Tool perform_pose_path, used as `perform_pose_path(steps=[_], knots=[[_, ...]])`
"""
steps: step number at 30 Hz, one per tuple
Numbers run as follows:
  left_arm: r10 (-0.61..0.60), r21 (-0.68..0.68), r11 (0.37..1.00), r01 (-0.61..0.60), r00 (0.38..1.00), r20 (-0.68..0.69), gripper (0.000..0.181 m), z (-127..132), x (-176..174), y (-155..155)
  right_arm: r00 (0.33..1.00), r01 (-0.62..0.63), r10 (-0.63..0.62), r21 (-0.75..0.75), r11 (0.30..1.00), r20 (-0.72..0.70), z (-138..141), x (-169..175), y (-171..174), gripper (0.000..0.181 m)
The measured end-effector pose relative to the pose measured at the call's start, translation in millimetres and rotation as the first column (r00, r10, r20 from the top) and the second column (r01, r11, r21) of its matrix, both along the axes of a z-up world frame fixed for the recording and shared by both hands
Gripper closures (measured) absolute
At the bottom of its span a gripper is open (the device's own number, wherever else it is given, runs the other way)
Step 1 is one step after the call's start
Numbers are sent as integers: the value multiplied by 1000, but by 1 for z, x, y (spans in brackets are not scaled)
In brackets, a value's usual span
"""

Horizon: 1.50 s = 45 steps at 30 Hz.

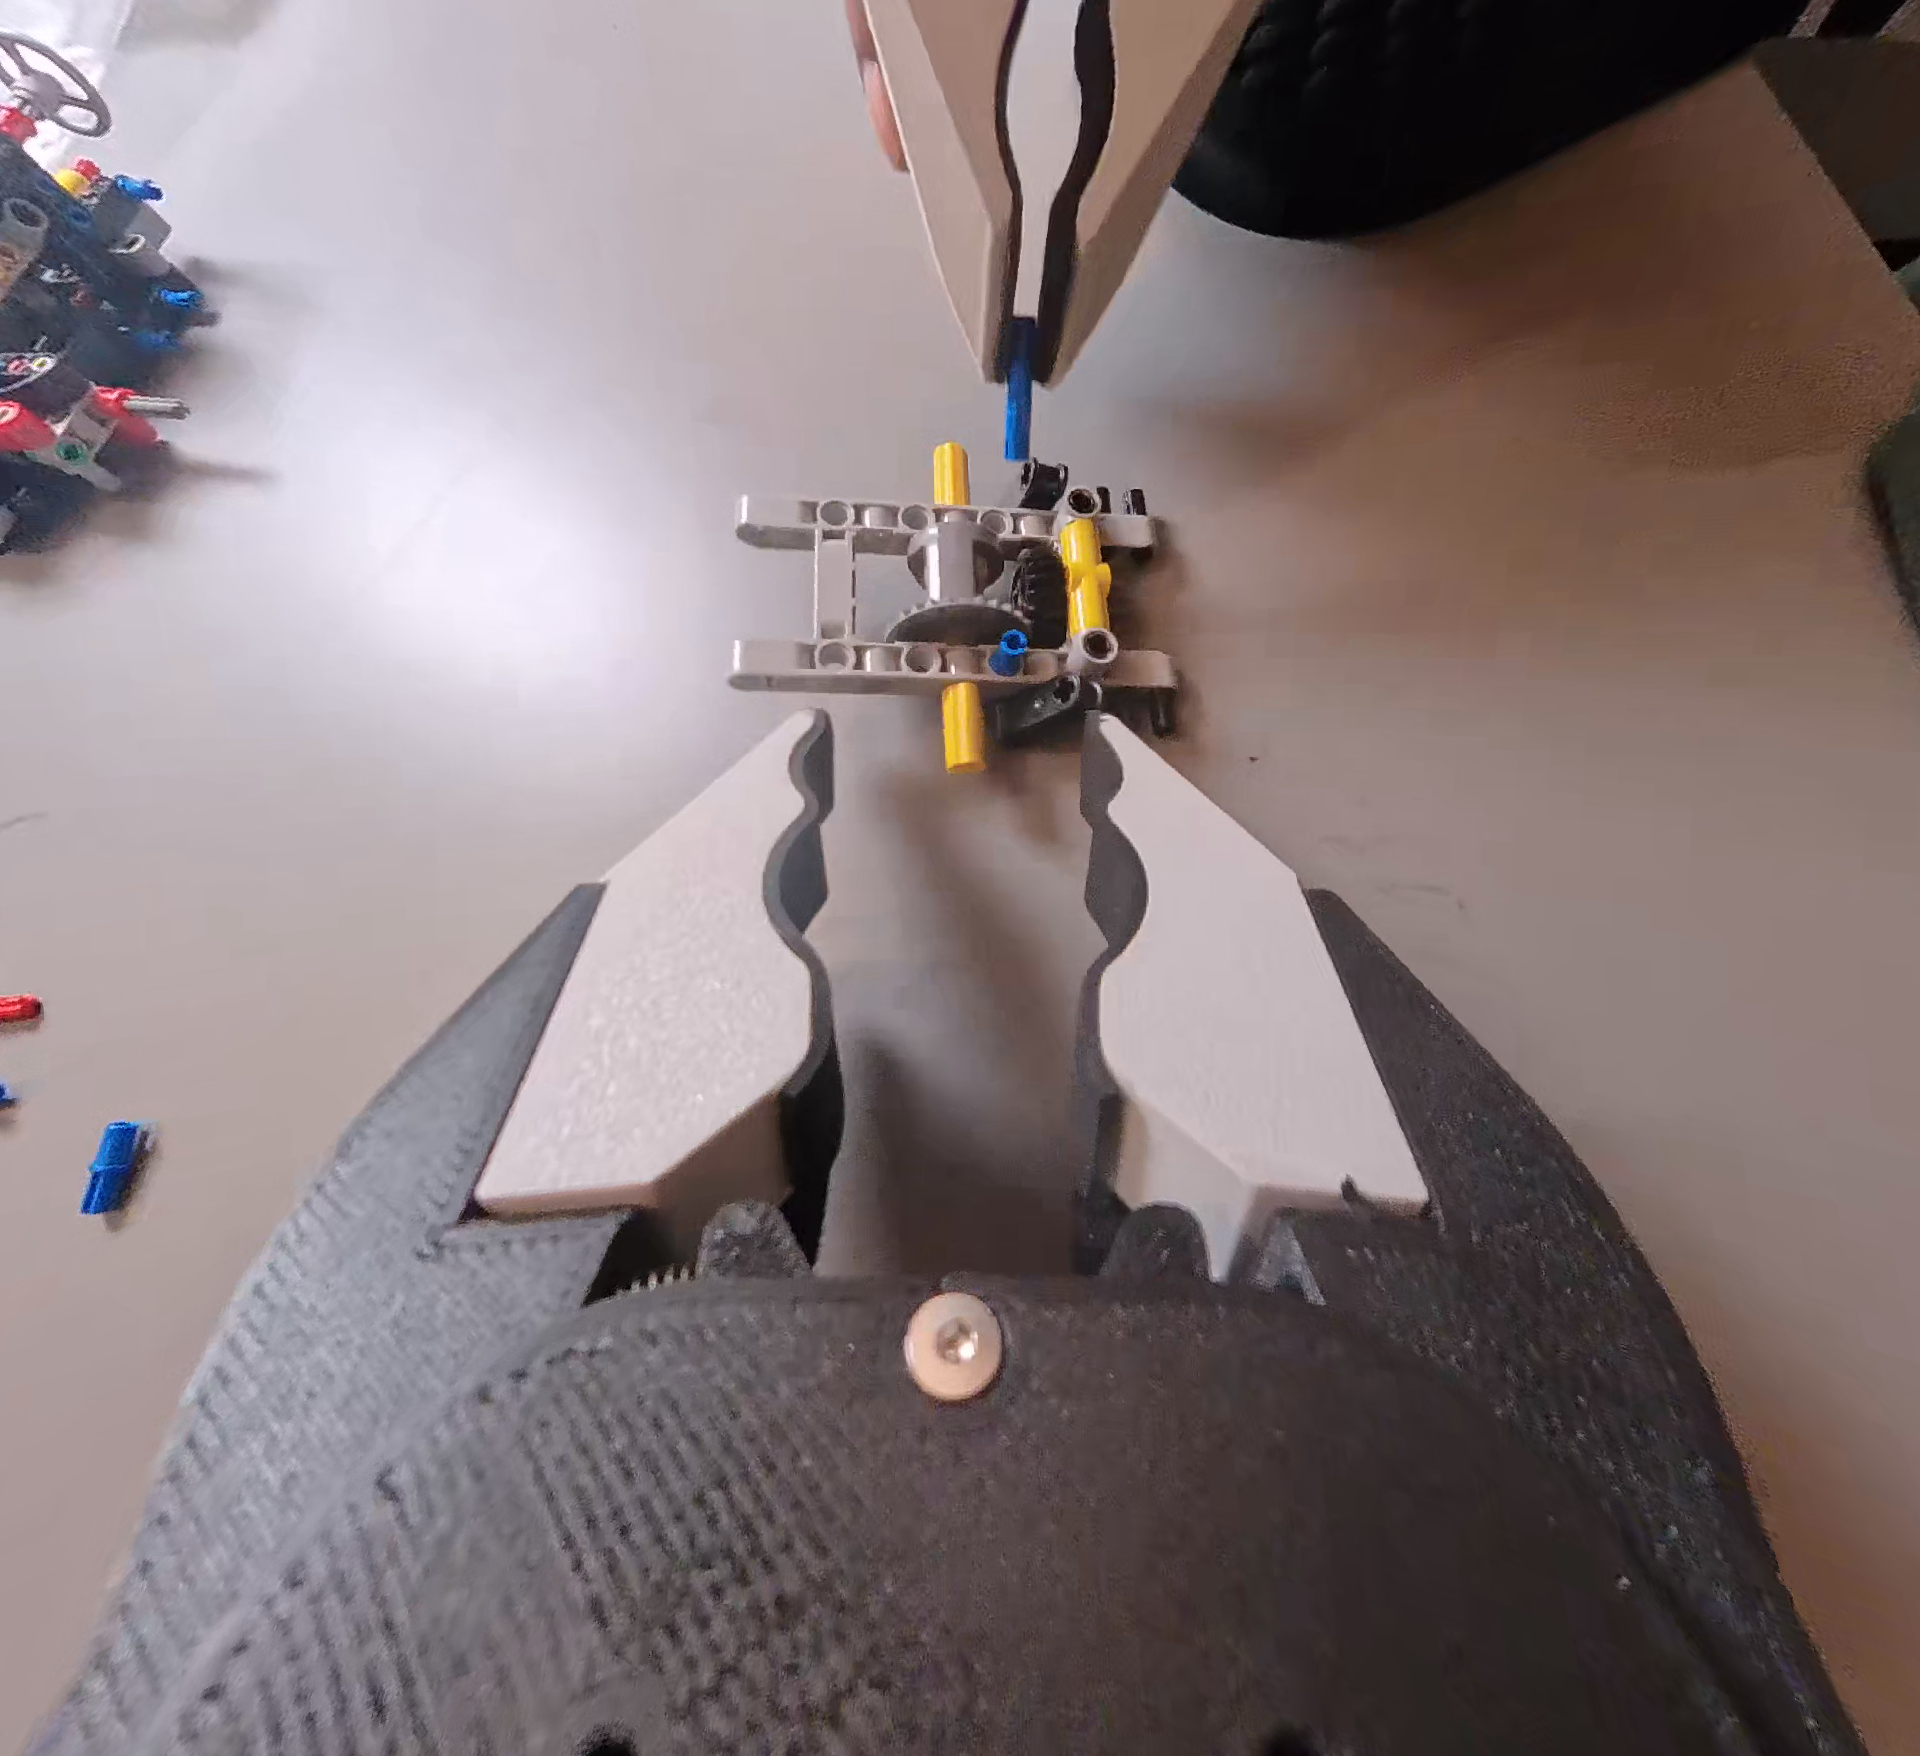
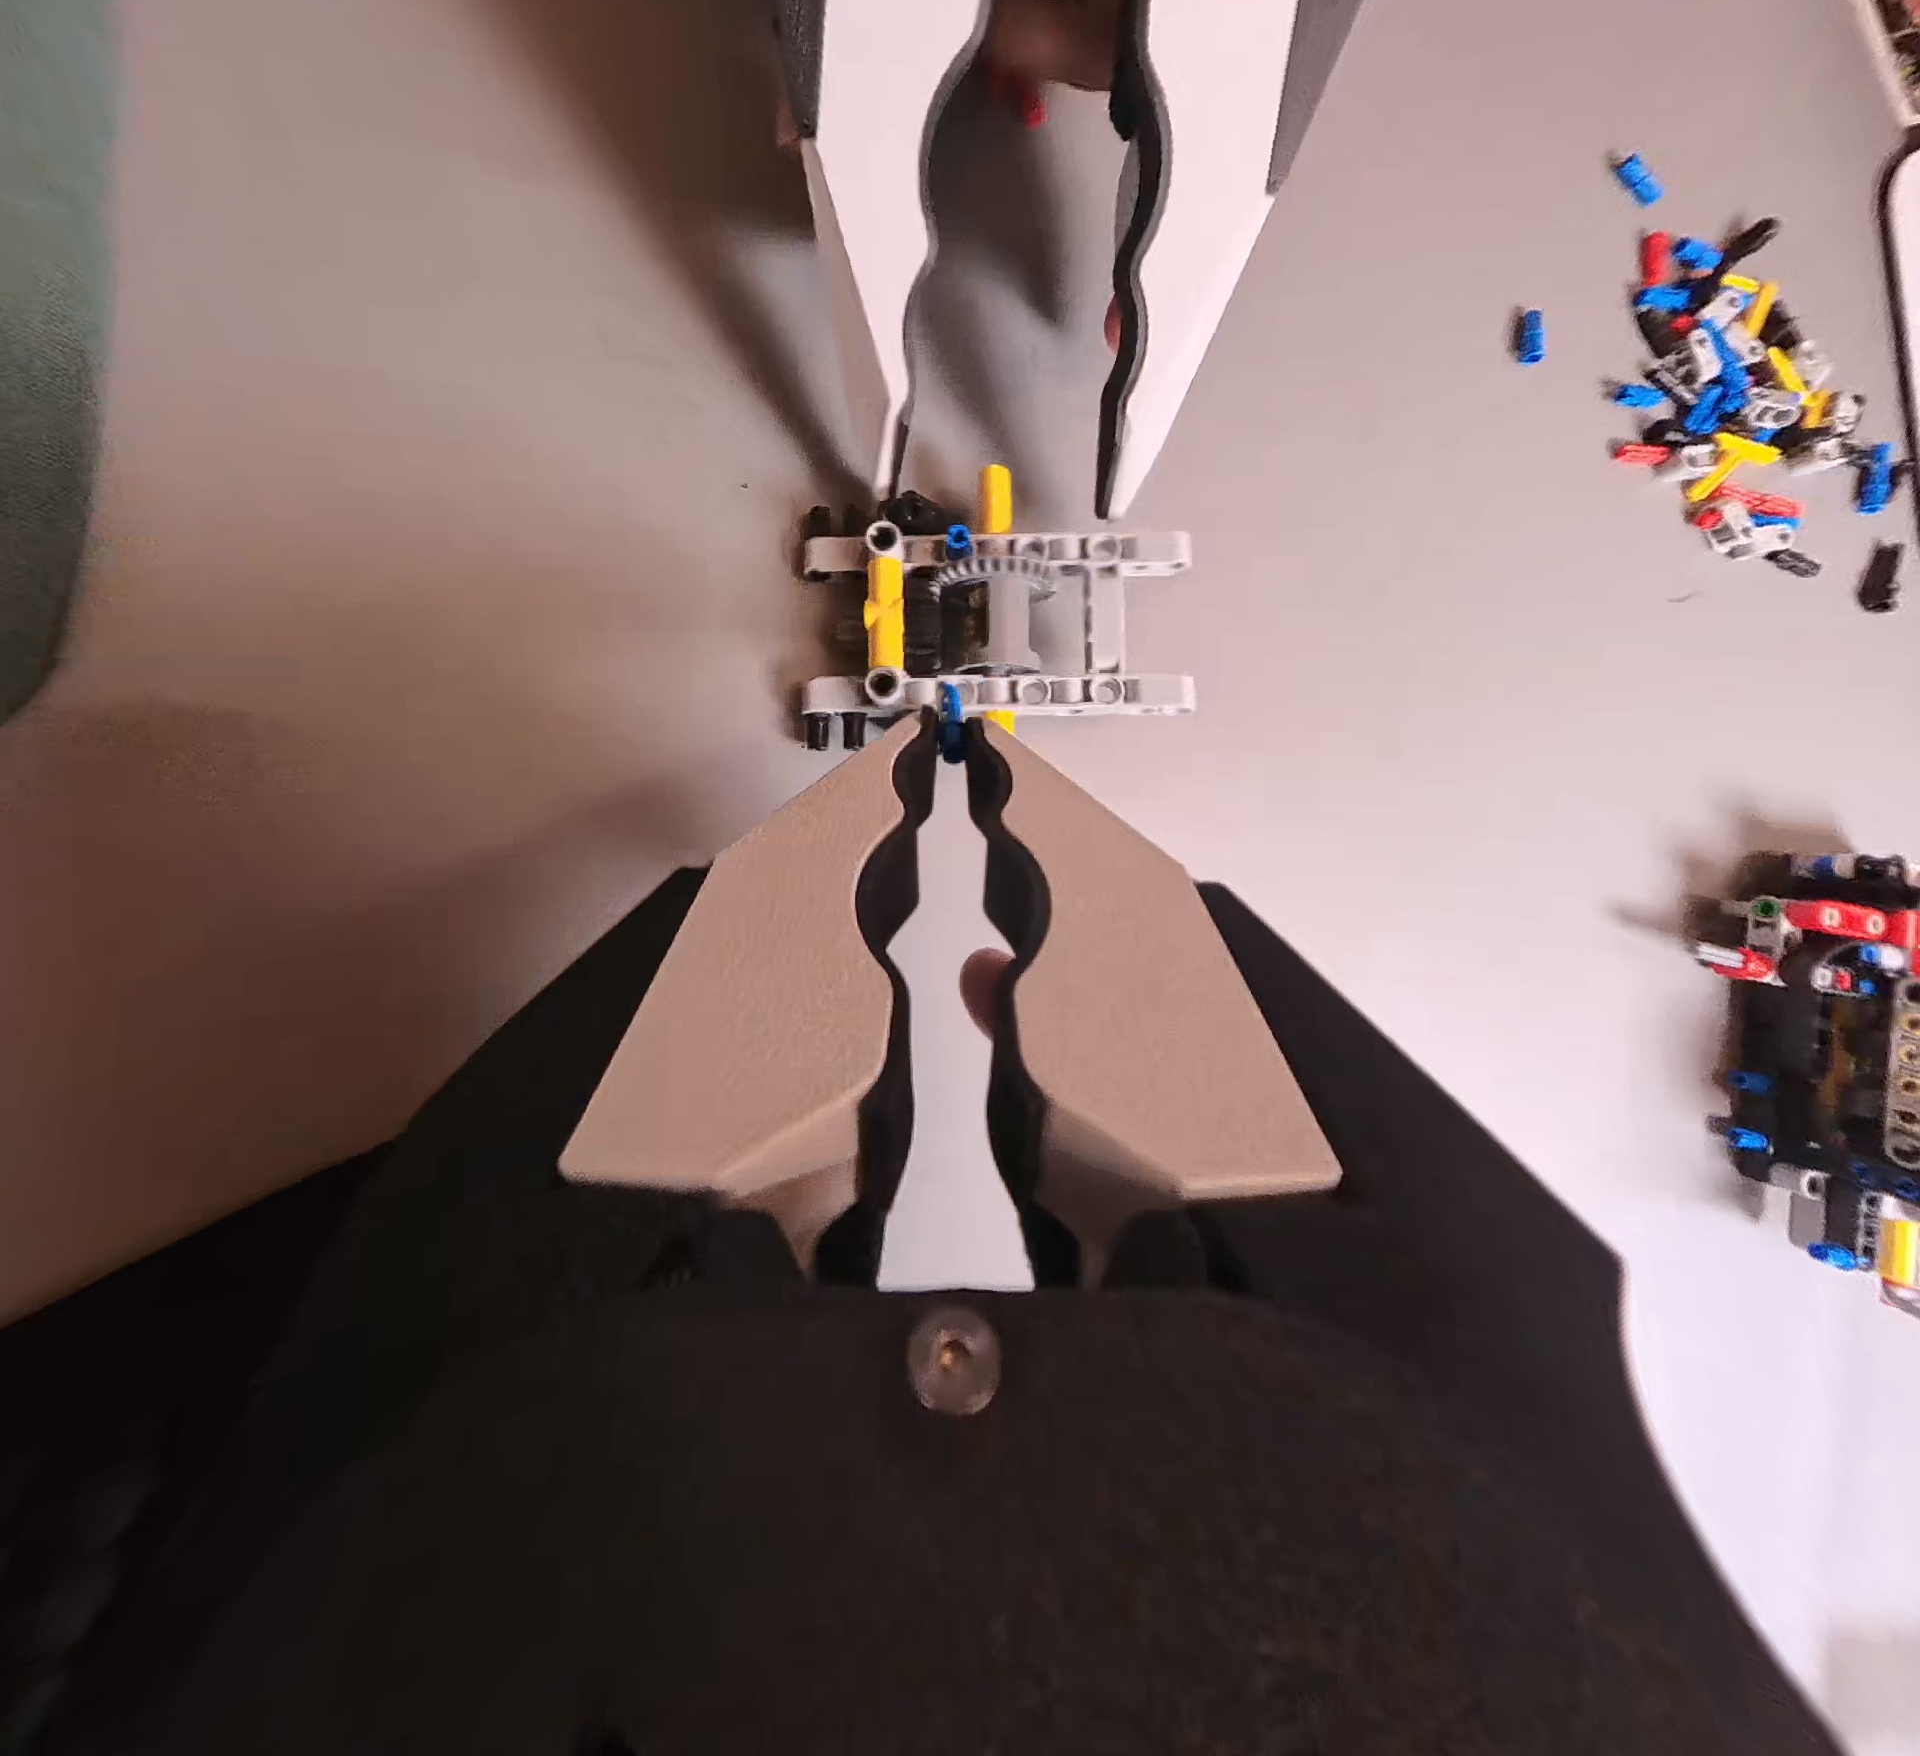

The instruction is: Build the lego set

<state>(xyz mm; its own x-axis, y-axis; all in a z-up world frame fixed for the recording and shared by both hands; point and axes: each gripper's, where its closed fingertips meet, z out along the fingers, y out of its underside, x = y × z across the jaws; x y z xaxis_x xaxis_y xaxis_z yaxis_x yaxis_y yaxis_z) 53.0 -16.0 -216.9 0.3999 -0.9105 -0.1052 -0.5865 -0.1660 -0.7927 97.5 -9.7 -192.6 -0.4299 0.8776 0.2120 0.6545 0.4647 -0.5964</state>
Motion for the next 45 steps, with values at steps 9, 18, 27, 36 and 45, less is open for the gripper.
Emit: perform_pose_path(steps=[9,18,27,36,45], knots=[[49,60,997,-47,999,-17,176,-1,-3,4,977,-12,0,54,998,214,-14,-7,6,178],[121,-204,974,-101,988,91,177,2,0,1,934,-43,0,110,993,357,-13,-7,12,178],[215,-397,909,-130,960,178,177,1,0,4,870,-154,51,171,973,491,-14,-9,14,178],[208,-371,918,-137,965,158,177,-1,4,3,818,-225,84,183,957,568,-17,-7,7,178],[209,-361,922,-136,963,169,177,0,2,1,975,42,-20,-97,994,222,6,-20,8,178]])
